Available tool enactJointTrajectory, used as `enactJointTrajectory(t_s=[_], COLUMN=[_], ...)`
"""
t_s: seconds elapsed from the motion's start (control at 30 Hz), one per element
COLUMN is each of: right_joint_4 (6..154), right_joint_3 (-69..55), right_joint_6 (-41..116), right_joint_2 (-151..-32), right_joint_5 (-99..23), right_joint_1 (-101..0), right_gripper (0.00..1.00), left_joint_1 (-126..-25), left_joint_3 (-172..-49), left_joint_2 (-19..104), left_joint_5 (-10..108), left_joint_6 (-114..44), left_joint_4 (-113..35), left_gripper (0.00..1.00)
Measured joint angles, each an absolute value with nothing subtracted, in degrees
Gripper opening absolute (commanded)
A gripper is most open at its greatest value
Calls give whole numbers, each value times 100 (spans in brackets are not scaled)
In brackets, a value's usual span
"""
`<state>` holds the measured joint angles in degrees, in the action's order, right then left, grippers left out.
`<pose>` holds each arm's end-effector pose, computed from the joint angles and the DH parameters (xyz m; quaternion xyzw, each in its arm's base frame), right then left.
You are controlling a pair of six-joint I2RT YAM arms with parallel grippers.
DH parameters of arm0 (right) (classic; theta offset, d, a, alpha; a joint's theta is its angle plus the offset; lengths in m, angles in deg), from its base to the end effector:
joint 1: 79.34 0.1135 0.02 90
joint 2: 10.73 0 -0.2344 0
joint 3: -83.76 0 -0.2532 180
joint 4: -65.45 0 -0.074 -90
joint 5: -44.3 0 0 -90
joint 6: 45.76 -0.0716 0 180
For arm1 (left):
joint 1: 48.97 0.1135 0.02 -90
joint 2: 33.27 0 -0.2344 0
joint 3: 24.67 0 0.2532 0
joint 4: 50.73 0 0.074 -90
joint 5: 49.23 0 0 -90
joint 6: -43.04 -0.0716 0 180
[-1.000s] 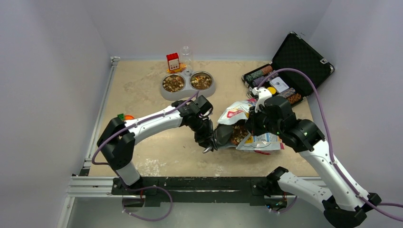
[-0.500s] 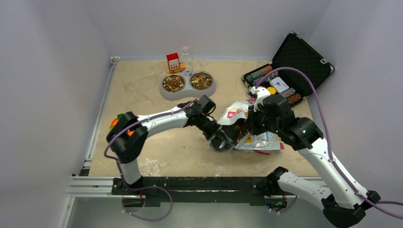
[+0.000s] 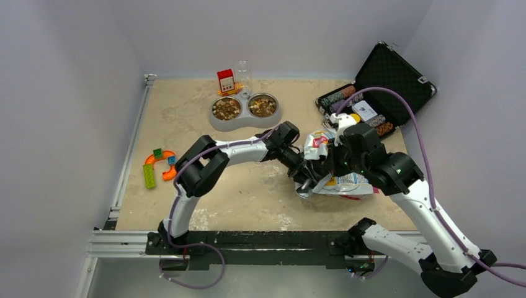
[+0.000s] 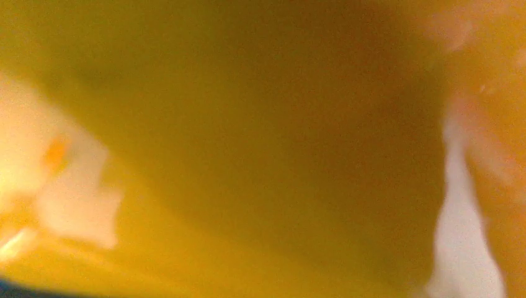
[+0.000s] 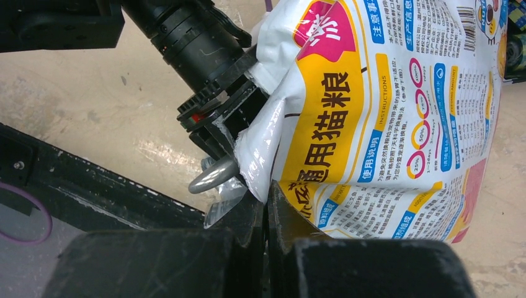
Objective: Serve the pet food
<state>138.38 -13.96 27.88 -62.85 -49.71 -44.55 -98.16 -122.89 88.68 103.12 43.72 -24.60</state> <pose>0.1685 0.1110 0.3270 -0.1328 0.9061 0.1439 0.3750 0.2428 -0.3782 0.1285 0.1185 -0.8145 0.4426 0.3560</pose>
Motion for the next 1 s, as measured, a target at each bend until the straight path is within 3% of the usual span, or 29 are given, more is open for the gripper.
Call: enactJointTrajectory(t_s=[0.37,0.73,1.0], right_joint_4=[13846,13914,13918], right_joint_3=[-1396,-1411,-1442], right_joint_6=[2886,2908,2906], right_joint_2=[-6166,-5891,-5821], right_joint_5=[-4965,-4897,-4901], right_joint_1=[-4458,-4436,-4436], right_gripper=[0,0,0], left_joint_1=[-9774,-9672,-9665], left_joint_3=[-10997,-9251,-8746], left_joint_2=[8210,7327,6555], left_joint_5=[10681,10788,10727], left_joint_6=[3226,3480,3476], left_joint_4=[-4842,-6663,-6573], left_gripper=[0,0,0])
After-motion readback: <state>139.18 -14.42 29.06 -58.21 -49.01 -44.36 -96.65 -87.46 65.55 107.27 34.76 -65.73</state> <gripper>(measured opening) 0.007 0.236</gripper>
